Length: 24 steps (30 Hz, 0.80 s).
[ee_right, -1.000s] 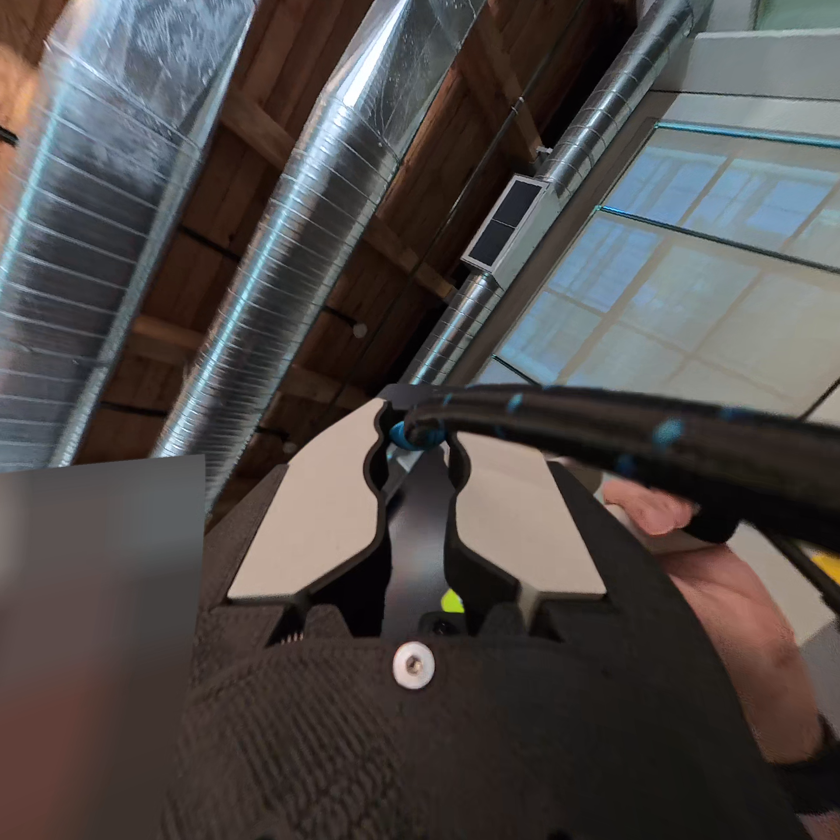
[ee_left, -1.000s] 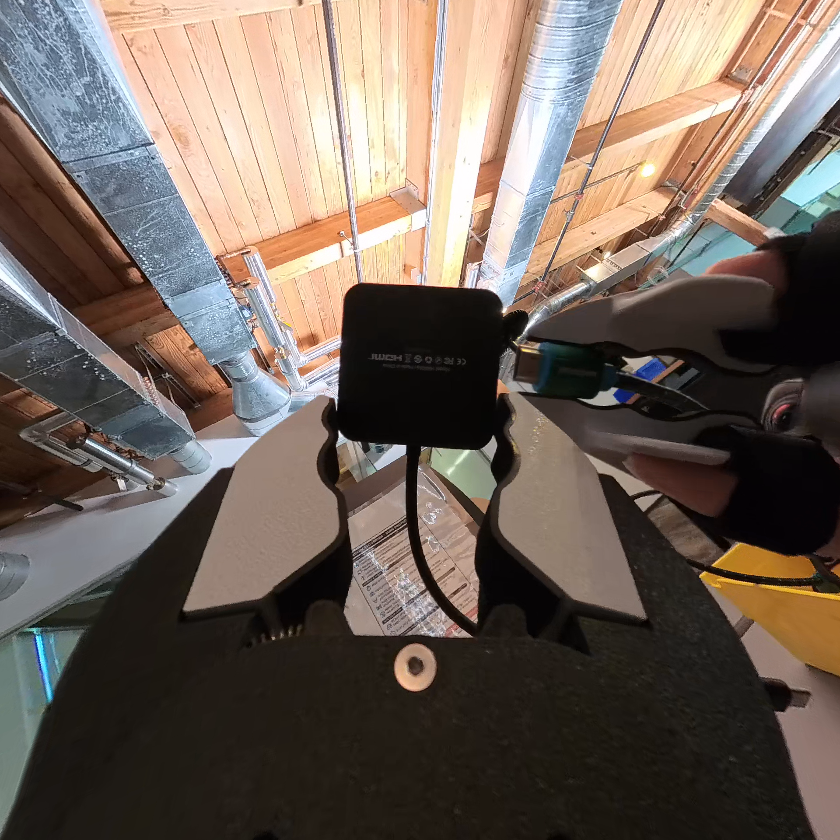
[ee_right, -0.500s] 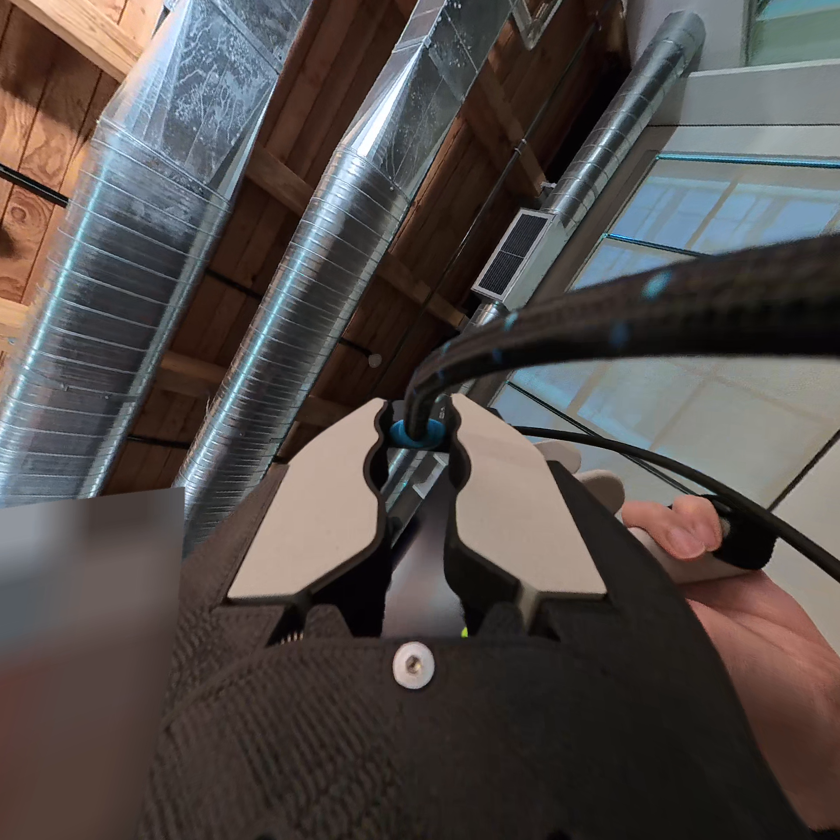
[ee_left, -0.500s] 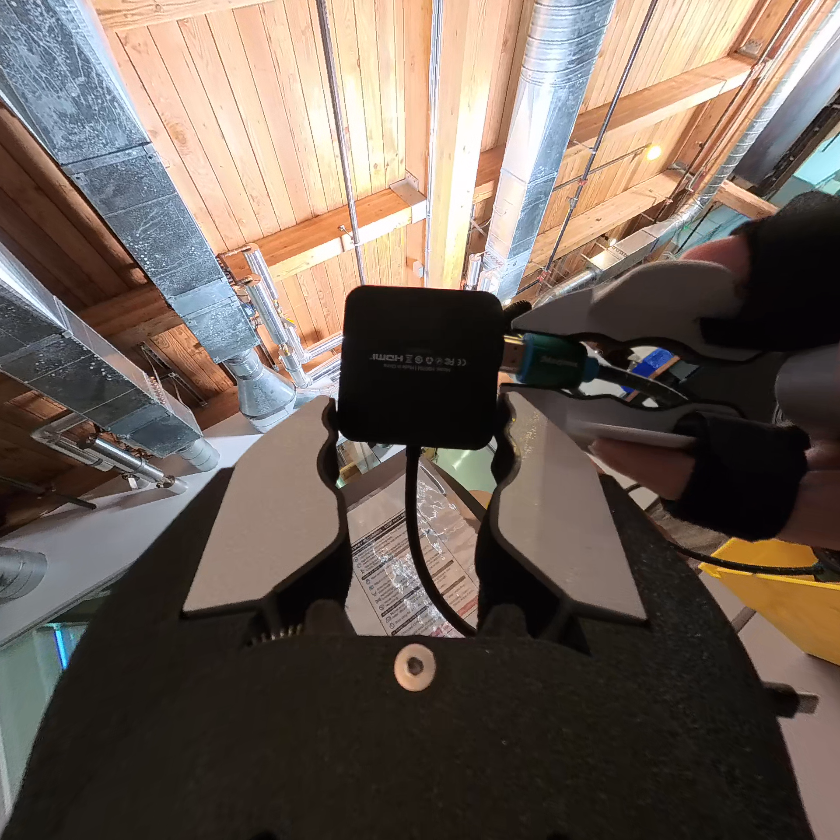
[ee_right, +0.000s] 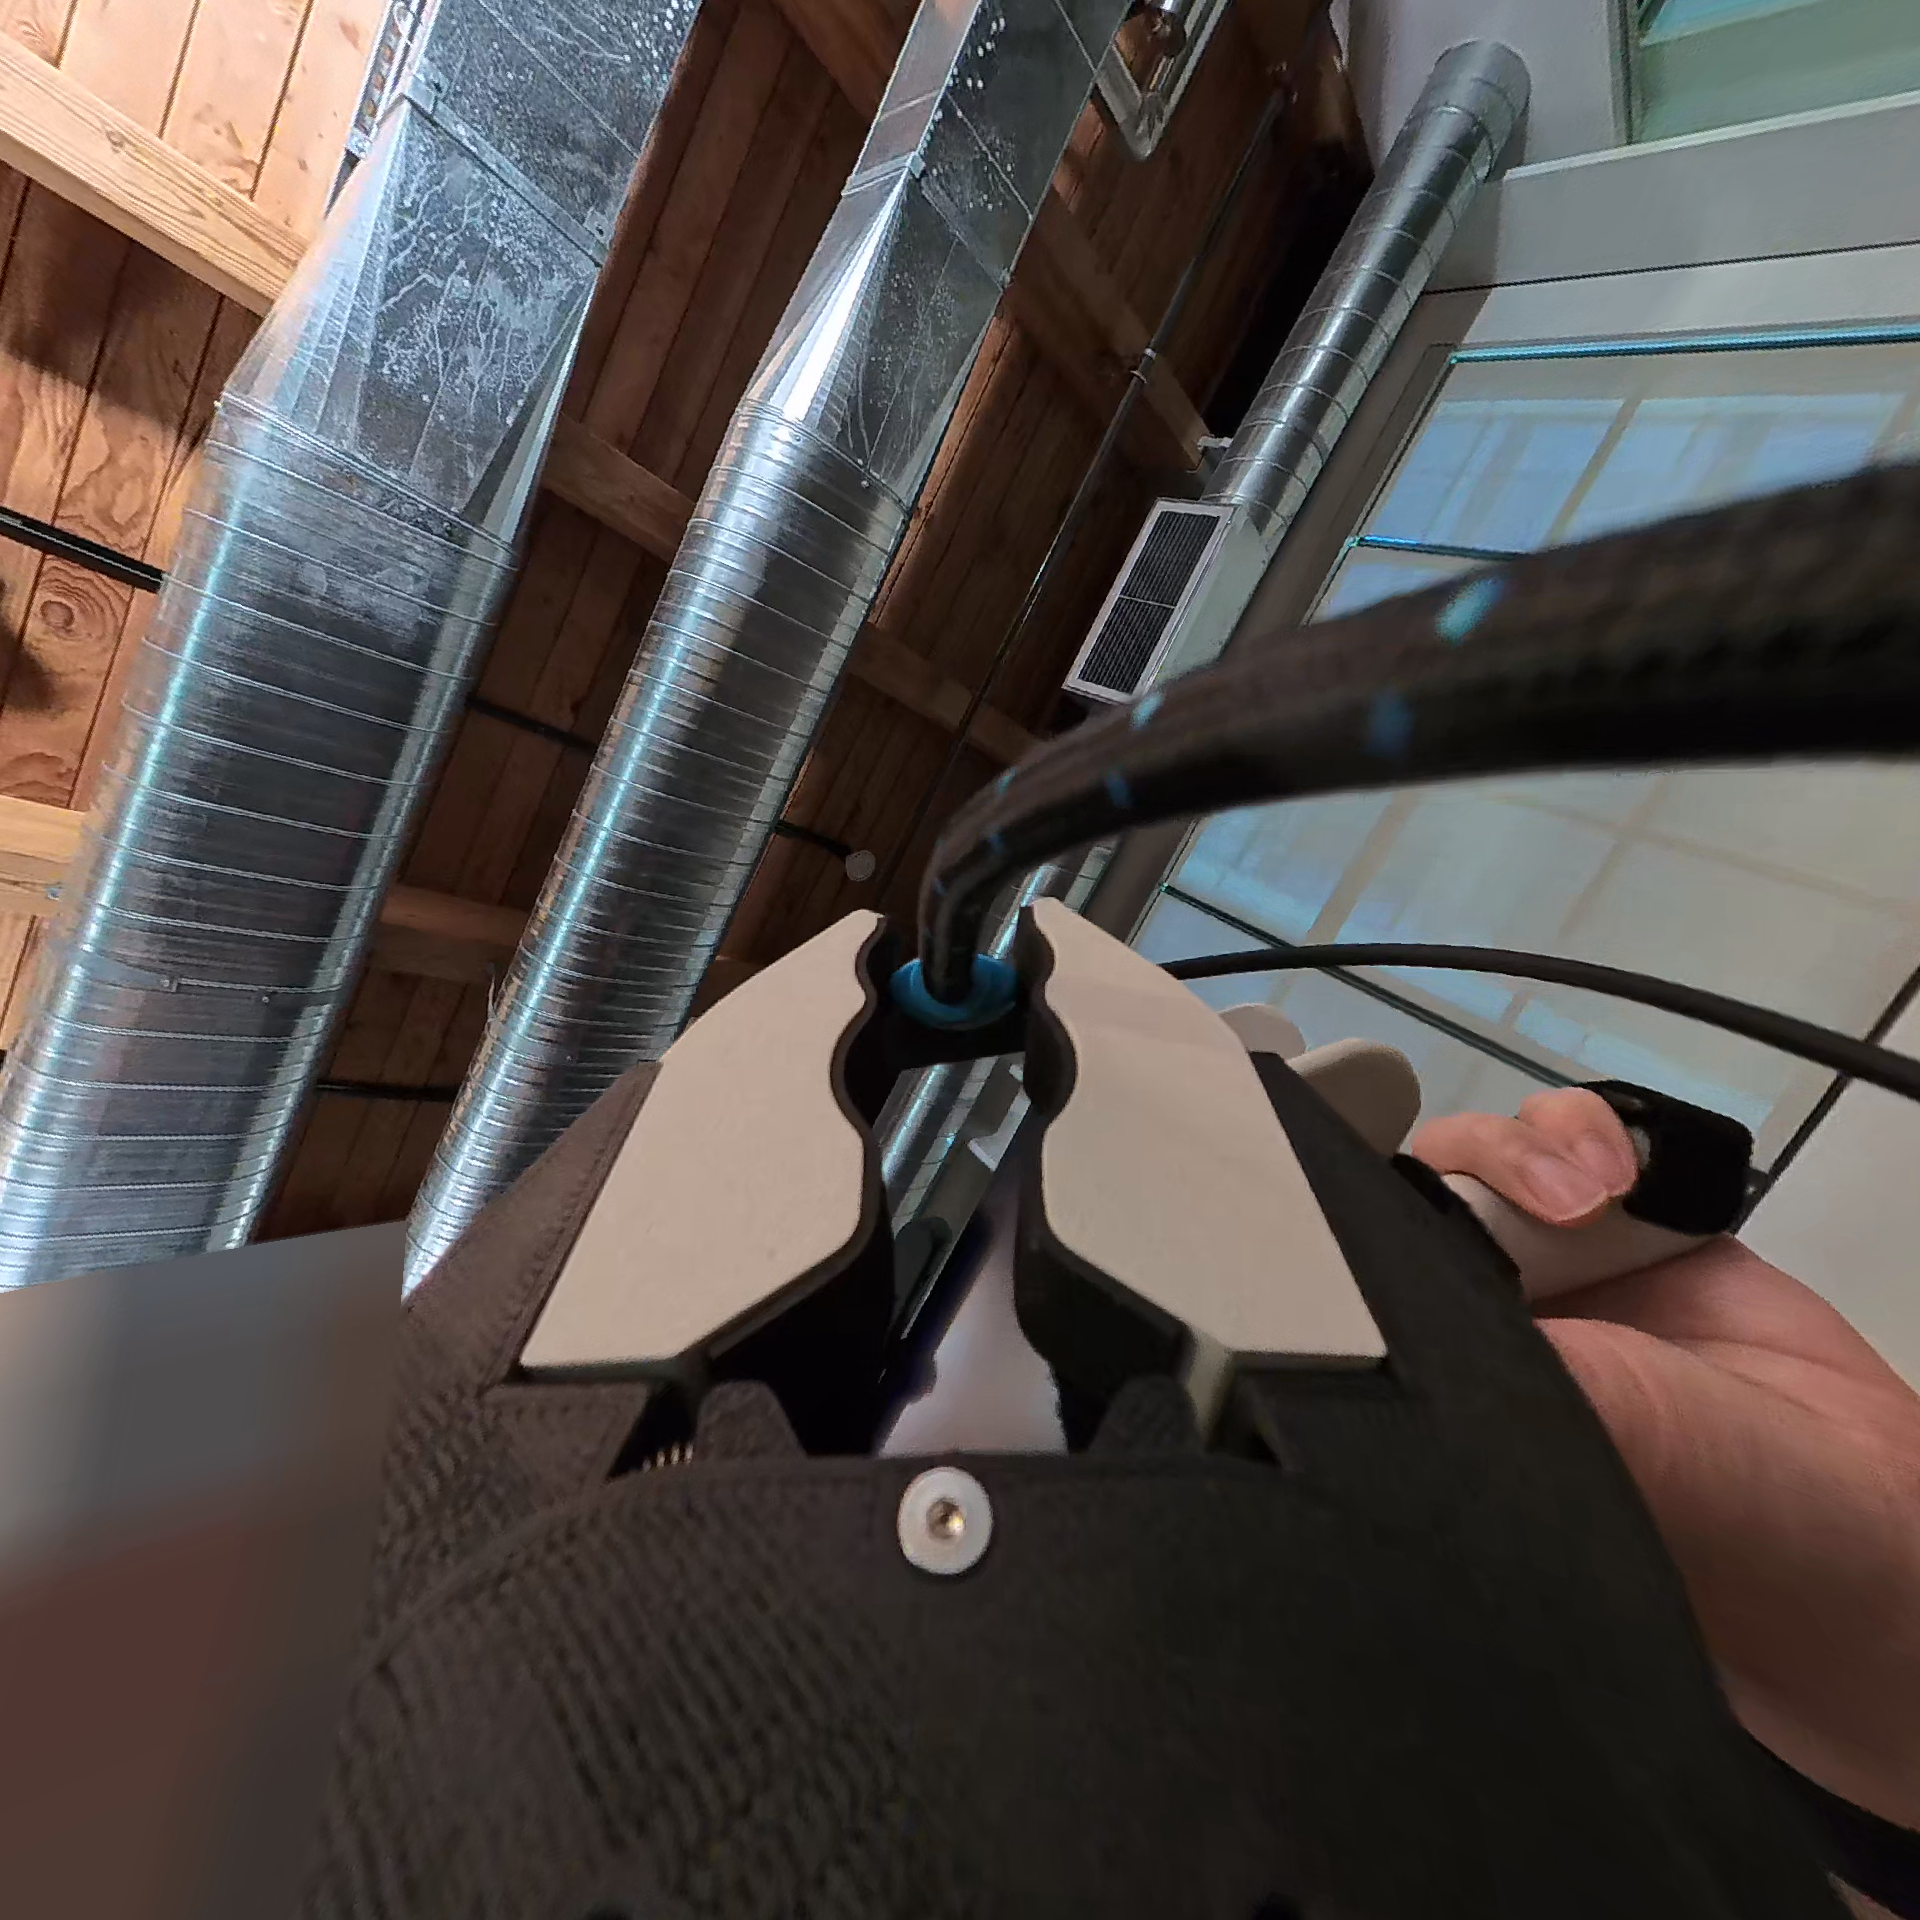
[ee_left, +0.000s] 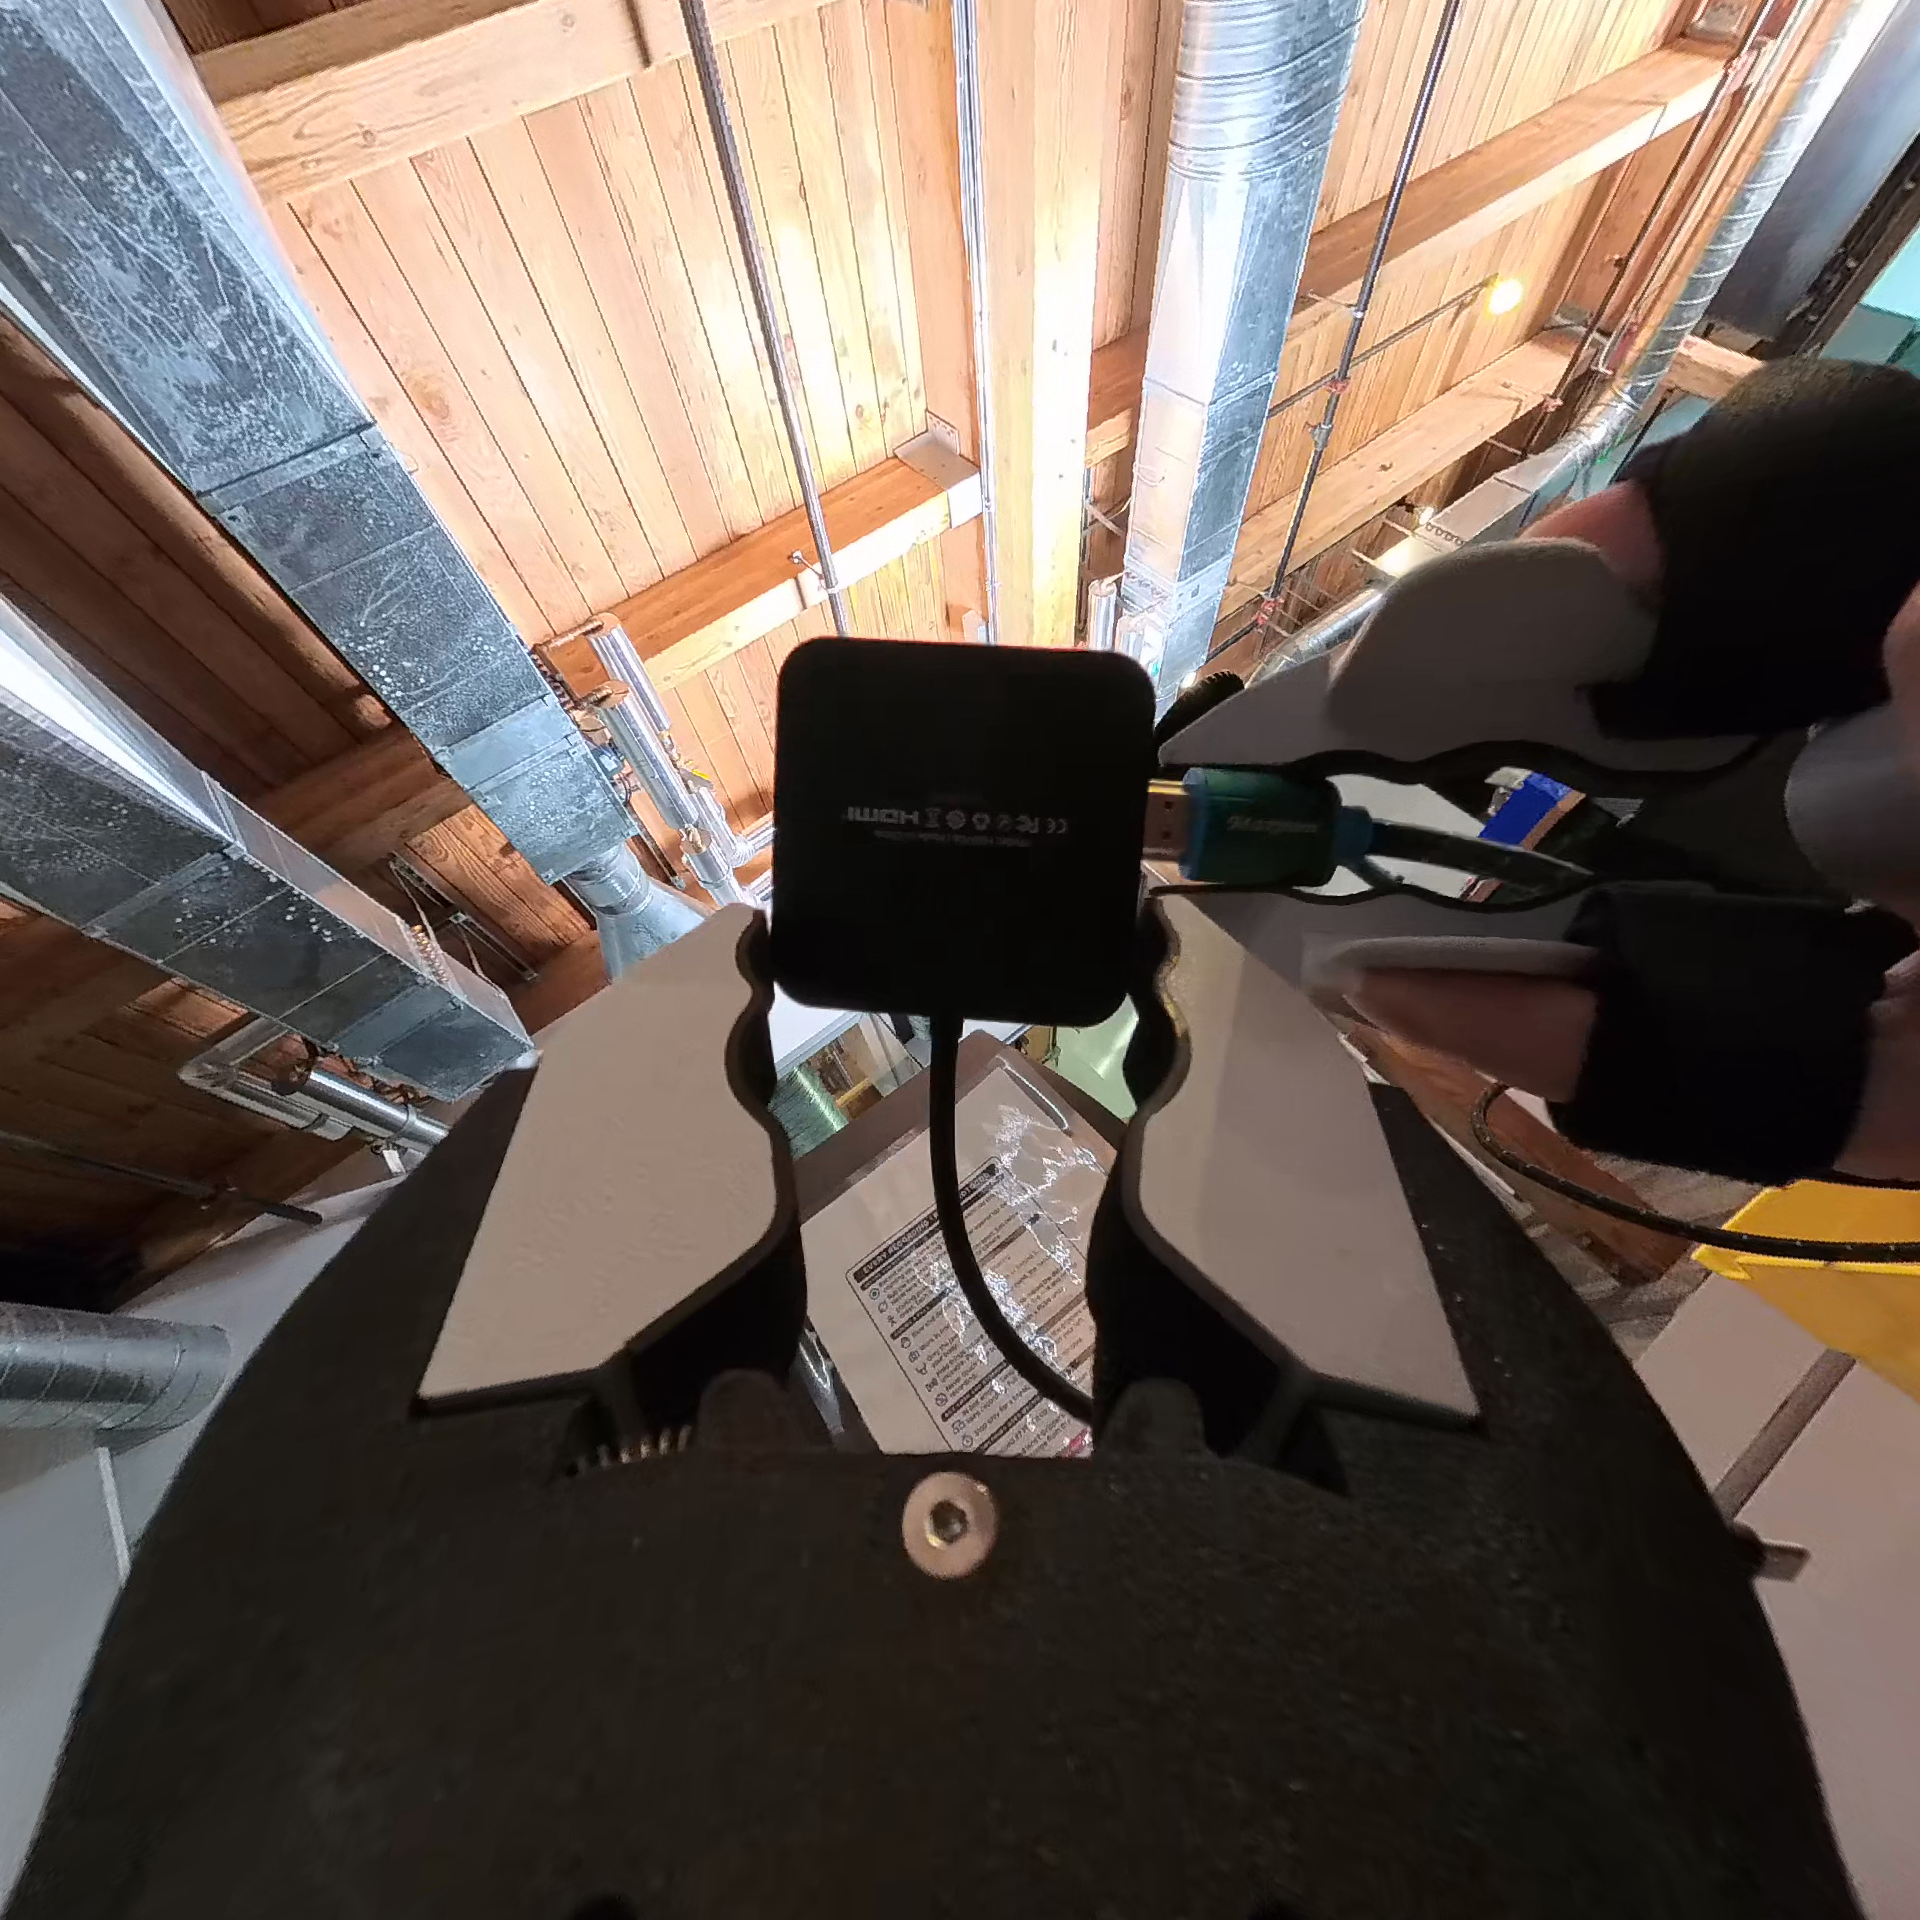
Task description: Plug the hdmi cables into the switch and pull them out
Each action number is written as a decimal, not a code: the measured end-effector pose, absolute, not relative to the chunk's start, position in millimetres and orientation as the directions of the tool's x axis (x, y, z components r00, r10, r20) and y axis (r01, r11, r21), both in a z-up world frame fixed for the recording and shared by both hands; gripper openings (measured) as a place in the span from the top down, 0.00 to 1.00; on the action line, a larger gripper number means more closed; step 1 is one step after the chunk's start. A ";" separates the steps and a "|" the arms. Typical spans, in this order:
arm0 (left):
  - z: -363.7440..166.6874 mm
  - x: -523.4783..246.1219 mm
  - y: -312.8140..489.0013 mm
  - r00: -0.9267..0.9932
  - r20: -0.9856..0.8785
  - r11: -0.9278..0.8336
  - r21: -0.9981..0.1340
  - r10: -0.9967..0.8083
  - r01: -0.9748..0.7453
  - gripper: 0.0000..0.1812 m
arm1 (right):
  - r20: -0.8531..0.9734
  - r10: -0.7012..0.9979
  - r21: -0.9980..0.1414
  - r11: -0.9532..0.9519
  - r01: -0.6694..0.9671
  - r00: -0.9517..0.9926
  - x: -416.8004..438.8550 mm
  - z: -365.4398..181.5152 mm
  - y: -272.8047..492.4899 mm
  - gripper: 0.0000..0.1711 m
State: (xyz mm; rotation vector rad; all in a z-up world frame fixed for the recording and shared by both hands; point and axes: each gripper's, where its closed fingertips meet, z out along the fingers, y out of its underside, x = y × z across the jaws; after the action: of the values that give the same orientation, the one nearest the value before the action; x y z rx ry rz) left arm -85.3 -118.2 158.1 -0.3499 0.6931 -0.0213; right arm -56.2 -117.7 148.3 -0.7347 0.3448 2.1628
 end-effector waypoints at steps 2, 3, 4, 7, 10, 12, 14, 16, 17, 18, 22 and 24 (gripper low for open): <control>158.2 -85.5 -116.0 0.776 -0.617 0.937 -0.331 -0.130 -0.106 0.64 | -0.613 0.619 -0.006 -0.625 -0.781 -0.490 -56.6 148.0 -118.8 0.87; 158.4 -85.6 -115.1 0.780 -0.612 0.935 -0.339 -0.132 -0.107 0.64 | -0.611 0.625 -0.011 -0.621 -0.784 -0.486 -57.0 148.6 -120.2 0.87; 158.5 -85.6 -114.5 0.783 -0.606 0.931 -0.349 -0.141 -0.102 0.64 | -0.610 0.632 -0.014 -0.613 -0.790 -0.479 -57.3 148.9 -121.4 0.87; 158.2 -83.9 -114.7 0.786 -0.594 0.923 -0.377 -0.172 -0.083 0.64 | -0.606 0.651 -0.025 -0.590 -0.807 -0.457 -57.3 148.5 -123.6 0.87; 158.3 -81.5 -116.1 0.791 -0.590 0.920 -0.382 -0.165 -0.092 0.64 | -0.604 0.658 -0.016 -0.574 -0.819 -0.450 -54.9 146.9 -122.6 0.87; 158.2 -80.7 -115.8 0.795 -0.588 0.920 -0.377 -0.149 -0.107 0.64 | -0.604 0.656 -0.008 -0.572 -0.820 -0.452 -54.1 146.1 -122.3 0.87; 157.7 -79.9 -115.6 0.794 -0.590 0.922 -0.373 -0.146 -0.108 0.64 | -0.605 0.659 -0.007 -0.566 -0.824 -0.447 -53.1 145.9 -122.2 0.87; 156.8 -79.7 -114.4 0.791 -0.597 0.922 -0.369 -0.139 -0.117 0.64 | -0.610 0.656 -0.006 -0.565 -0.825 -0.444 -52.4 145.3 -121.2 0.87; 156.4 -79.7 -113.5 0.788 -0.600 0.922 -0.368 -0.136 -0.121 0.64 | -0.610 0.659 -0.010 -0.561 -0.828 -0.439 -51.7 145.5 -121.1 0.87; 155.9 -79.5 -112.4 0.786 -0.603 0.920 -0.371 -0.137 -0.125 0.64 | -0.611 0.663 -0.015 -0.556 -0.831 -0.433 -51.1 145.8 -121.1 0.87; 154.1 -78.6 -110.6 0.777 -0.612 0.918 -0.376 -0.144 -0.126 0.64 | -0.616 0.678 -0.040 -0.536 -0.843 -0.402 -49.3 147.7 -120.9 0.87; 153.4 -77.0 -112.7 0.772 -0.617 0.921 -0.373 -0.153 -0.116 0.64 | -0.610 0.686 -0.047 -0.531 -0.846 -0.397 -48.2 148.3 -120.9 0.87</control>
State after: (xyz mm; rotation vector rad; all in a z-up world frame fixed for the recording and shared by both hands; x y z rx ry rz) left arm -77.0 -112.7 153.4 -0.4091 0.6939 -0.0203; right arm -48.2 -120.9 148.3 -0.7192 0.3351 2.0258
